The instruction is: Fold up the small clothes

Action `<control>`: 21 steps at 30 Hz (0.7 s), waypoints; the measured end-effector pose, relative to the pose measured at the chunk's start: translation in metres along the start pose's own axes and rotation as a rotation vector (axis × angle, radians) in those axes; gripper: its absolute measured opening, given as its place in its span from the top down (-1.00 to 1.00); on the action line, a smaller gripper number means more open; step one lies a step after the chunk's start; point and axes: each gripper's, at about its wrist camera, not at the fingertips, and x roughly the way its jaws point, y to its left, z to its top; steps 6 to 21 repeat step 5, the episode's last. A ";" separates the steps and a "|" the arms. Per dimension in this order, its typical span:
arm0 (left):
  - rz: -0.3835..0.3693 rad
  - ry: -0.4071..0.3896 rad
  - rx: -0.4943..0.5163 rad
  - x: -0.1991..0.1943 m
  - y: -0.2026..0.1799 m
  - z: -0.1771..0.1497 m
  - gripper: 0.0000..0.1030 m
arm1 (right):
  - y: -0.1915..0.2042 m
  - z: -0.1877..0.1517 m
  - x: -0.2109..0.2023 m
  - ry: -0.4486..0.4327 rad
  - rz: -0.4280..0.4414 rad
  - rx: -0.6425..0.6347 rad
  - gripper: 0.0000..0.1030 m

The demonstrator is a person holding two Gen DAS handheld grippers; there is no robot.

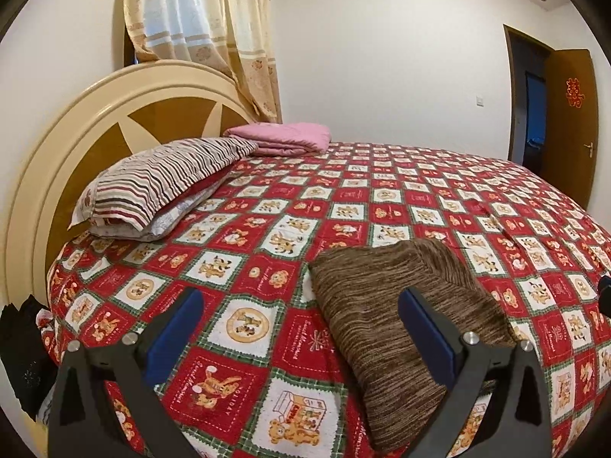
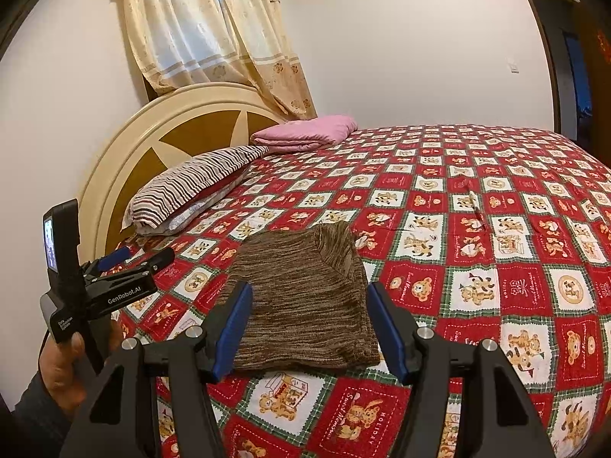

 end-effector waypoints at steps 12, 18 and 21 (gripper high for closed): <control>-0.003 -0.010 0.006 -0.001 -0.001 0.000 -1.00 | 0.000 0.000 0.000 0.005 0.000 -0.001 -0.22; -0.003 -0.010 0.006 -0.001 -0.001 0.000 -1.00 | 0.000 0.000 0.000 0.005 0.000 -0.001 -0.22; -0.003 -0.010 0.006 -0.001 -0.001 0.000 -1.00 | 0.000 0.000 0.000 0.005 0.000 -0.001 -0.22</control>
